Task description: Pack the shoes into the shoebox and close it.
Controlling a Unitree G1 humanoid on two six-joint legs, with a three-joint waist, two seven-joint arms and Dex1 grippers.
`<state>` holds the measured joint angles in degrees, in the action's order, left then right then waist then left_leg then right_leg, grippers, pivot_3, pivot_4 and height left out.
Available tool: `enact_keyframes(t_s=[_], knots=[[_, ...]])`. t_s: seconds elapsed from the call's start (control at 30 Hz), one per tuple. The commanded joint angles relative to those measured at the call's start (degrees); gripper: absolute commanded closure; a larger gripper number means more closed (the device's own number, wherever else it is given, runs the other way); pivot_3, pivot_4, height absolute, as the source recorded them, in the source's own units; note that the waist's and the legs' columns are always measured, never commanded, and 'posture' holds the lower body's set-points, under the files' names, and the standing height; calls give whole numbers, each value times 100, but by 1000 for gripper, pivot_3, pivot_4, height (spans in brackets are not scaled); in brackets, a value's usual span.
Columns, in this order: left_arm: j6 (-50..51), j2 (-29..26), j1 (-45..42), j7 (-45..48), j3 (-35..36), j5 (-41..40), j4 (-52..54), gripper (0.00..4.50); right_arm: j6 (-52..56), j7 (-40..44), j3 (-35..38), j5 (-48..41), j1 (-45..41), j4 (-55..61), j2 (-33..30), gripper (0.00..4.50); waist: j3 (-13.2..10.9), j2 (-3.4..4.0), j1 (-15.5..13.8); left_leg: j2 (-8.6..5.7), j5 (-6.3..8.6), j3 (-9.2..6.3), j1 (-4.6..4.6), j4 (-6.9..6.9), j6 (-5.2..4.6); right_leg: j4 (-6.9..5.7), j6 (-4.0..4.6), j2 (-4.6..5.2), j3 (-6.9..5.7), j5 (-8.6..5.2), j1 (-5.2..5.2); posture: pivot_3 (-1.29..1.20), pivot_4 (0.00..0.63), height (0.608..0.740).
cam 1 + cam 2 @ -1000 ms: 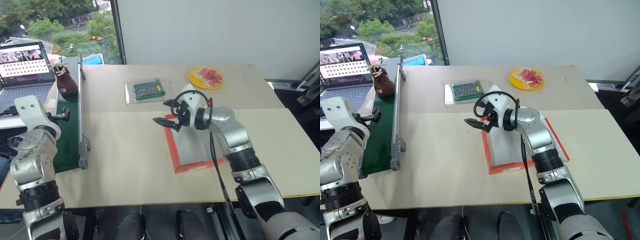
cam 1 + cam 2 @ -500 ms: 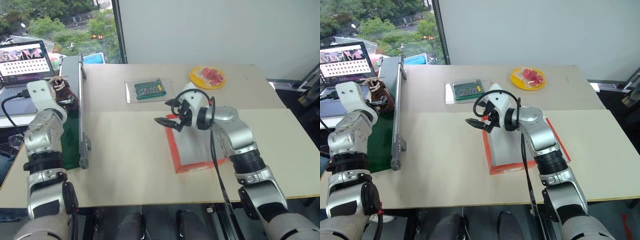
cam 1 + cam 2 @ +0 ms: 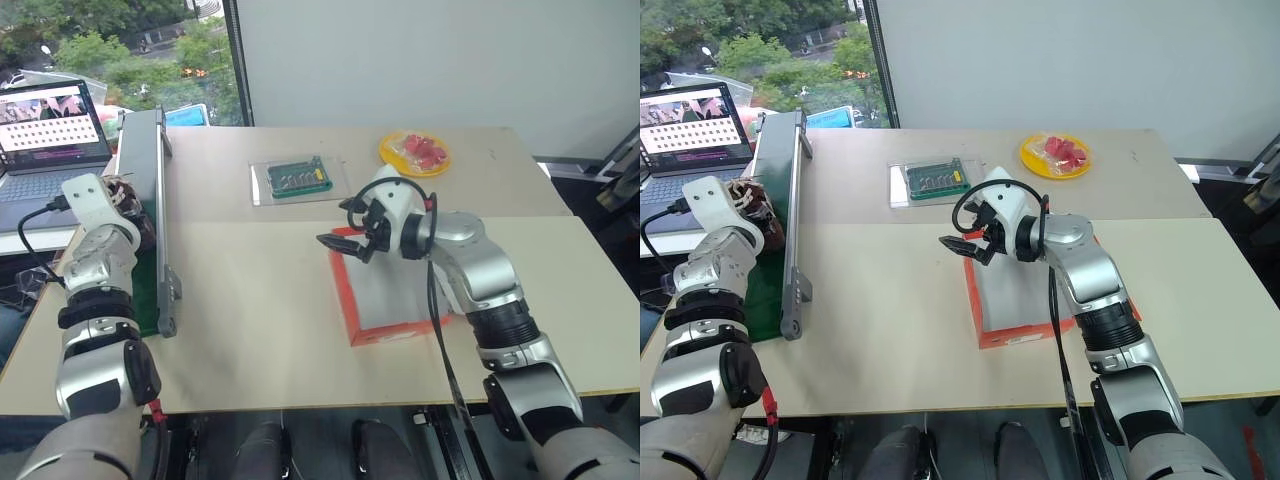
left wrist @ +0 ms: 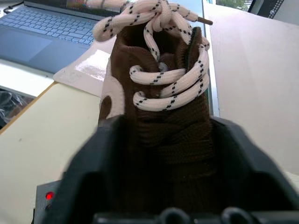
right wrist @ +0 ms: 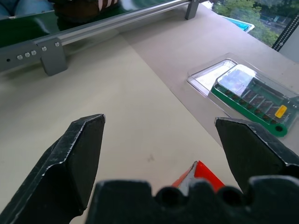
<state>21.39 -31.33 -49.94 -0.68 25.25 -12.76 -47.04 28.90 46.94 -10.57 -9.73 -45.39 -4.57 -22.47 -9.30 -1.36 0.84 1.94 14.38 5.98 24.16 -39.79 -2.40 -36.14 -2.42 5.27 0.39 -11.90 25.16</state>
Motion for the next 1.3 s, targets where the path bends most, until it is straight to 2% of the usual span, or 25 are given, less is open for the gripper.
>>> enact_keyframes(t_s=[0.03,0.13,0.27,0.4,0.53,0.77,0.93,1.07,1.3], knots=[[-150,-11,-30,-124,39,-36,171,3304,-38,-56,74,43,-133,105,-64,0,0,0,0,0,0,0,-1,0,0,-1,1,-1,0,0,0,0,150,740],[-290,-10,-120,-117,13,-61,368,4142,-38,-57,60,78,-150,87,-78,0,0,0,0,1,0,-1,-3,0,0,-4,2,-2,0,1,0,0,150,740],[-583,69,-320,246,-243,-73,873,4142,-3,-74,115,49,-181,89,-70,0,-3,-5,-7,1,-9,-1,6,-1,16,3,2,-1,-4,1,2,0,150,740],[-336,562,-775,1352,-584,-721,1858,4142,634,-564,906,-618,-409,42,314,0,-14,-26,-110,1,-17,-8,40,-9,30,18,1,3,-27,2,11,0,150,740],[526,1029,-1019,2005,-971,-1313,2745,4142,1332,-1368,2020,-1511,-874,-116,827,0,-15,-26,-141,-3,-18,-15,54,-15,30,26,-2,4,-34,4,12,0,150,740],[1035,1846,-1335,1821,-1098,-1839,3441,4142,1722,-2331,3078,-2533,-1500,-98,1225,0,-15,-25,-2,1,-22,-30,42,-7,33,21,-2,-1,-30,3,11,0,150,740],[1362,2185,-1527,1635,-1045,-2145,3557,4142,1766,-2776,3328,-2848,-1600,-88,1240,0,-15,-25,22,-1,-21,-65,43,-5,31,22,-2,-1,-27,3,12,0,150,740],[1643,2689,-1389,1381,-1146,-2400,3851,4142,1808,-3060,3561,-3204,-1647,-19,1264,0,-15,-25,0,-3,-22,-73,44,-6,30,23,-2,2,-28,4,11,0,150,740],[2022,3168,-1198,1084,-1263,-2629,4299,4142,1743,-3321,3551,-3446,-1596,-35,1198,0,-15,-25,-8,-5,-21,-77,45,-6,26,26,-2,1,-28,3,9,0,150,740]])
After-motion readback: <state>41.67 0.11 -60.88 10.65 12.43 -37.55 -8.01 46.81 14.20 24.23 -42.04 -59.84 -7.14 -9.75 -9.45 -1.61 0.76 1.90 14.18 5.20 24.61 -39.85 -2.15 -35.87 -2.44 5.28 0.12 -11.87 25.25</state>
